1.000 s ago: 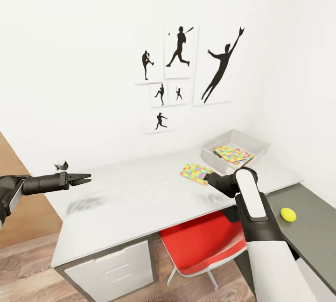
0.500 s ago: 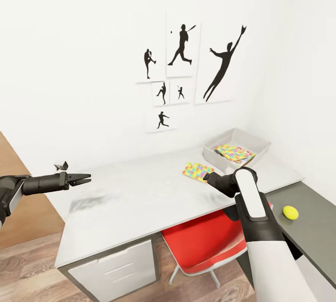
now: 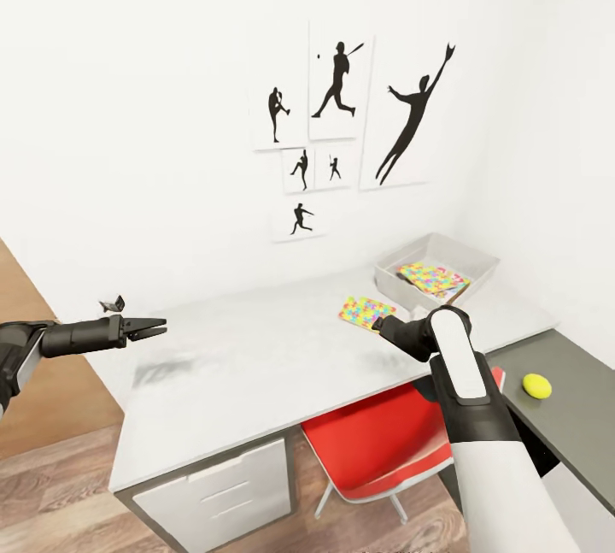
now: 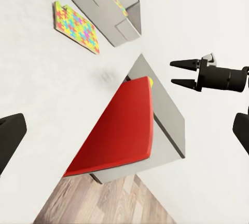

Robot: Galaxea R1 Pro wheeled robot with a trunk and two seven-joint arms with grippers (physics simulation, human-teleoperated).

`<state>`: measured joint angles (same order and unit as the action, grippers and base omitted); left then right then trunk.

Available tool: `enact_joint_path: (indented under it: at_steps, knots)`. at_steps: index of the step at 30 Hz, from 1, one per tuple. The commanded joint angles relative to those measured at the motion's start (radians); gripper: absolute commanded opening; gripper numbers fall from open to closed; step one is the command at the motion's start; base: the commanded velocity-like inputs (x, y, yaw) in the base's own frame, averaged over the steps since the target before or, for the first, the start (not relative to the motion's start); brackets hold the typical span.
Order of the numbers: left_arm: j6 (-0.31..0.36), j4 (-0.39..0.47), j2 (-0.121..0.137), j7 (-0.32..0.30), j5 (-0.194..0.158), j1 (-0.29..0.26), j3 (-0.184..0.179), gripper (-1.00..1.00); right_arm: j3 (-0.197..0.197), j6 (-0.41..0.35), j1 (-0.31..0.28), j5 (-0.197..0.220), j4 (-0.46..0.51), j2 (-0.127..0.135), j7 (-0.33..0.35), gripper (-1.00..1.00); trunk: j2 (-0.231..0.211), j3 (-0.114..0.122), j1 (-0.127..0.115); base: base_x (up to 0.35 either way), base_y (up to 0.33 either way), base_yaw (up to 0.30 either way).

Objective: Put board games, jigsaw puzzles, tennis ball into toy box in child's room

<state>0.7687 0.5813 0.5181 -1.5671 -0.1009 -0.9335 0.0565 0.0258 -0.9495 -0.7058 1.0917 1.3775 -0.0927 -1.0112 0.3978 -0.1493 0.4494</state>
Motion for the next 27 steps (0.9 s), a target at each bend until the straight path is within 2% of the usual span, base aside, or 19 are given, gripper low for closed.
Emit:
enact_joint_path:
  at_steps: [1,15,27]
  knots:
    - [0.011,0.000,0.000,-0.004,0.000,-0.001,0.000,1.00,0.002,-0.004,-0.001,0.010,0.001,-0.001,-0.010,1.00,0.002,-0.004,0.001,0.075,0.026,-0.100]
    - [0.011,0.000,0.000,-0.004,-0.002,-0.001,0.000,1.00,0.003,-0.003,-0.001,0.008,0.000,-0.001,-0.010,1.00,0.002,-0.023,0.001,0.077,-0.011,-0.076]
    - [0.011,0.000,0.000,-0.004,-0.002,-0.001,0.000,1.00,0.002,0.014,-0.001,0.011,-0.002,-0.001,-0.009,1.00,0.002,-0.025,0.001,0.055,-0.028,-0.003]
